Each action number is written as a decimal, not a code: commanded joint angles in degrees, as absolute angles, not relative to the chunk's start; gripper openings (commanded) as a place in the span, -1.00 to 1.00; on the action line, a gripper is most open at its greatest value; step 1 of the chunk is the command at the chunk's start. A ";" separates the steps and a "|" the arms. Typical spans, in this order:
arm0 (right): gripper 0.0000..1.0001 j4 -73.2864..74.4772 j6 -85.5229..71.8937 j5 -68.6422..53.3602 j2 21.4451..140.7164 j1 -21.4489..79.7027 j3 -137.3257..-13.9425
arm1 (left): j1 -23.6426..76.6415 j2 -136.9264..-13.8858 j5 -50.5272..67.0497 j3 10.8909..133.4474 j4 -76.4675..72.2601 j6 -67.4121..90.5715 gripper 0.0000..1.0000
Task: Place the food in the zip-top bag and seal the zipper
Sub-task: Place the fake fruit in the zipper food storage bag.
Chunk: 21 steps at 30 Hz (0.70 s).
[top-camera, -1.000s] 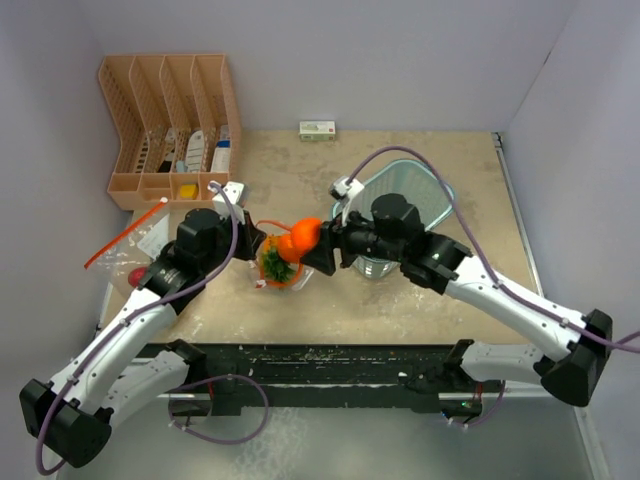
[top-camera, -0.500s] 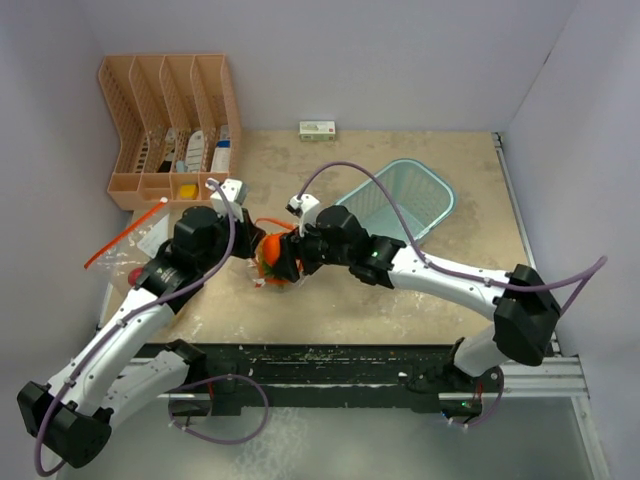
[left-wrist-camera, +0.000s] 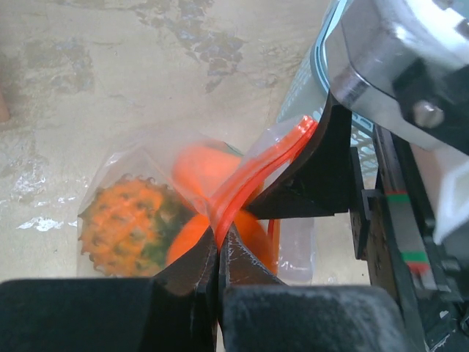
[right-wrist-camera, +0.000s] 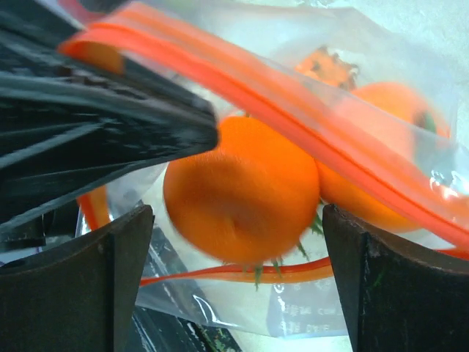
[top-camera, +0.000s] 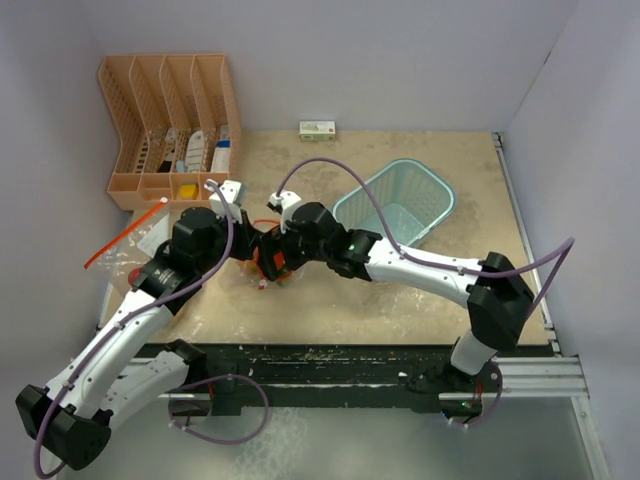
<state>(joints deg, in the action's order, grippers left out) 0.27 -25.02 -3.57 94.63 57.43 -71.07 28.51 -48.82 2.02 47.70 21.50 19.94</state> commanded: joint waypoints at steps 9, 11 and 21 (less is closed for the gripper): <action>0.99 4.64 -25.69 -0.77 84.45 58.36 -72.42 | 28.48 -48.31 2.29 48.78 17.92 19.75 -1.00; 0.99 6.58 -26.75 0.20 83.24 58.36 -71.86 | 28.48 -48.21 2.13 48.85 18.13 19.70 -1.00; 0.65 14.02 -33.53 8.94 83.78 58.36 -68.45 | 28.50 -47.79 1.68 49.36 18.86 19.35 -1.00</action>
<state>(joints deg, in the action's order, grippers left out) 9.85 -29.12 2.90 83.15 58.28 -69.69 28.51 -48.97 2.09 47.70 21.52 19.94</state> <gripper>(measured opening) 0.850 0.004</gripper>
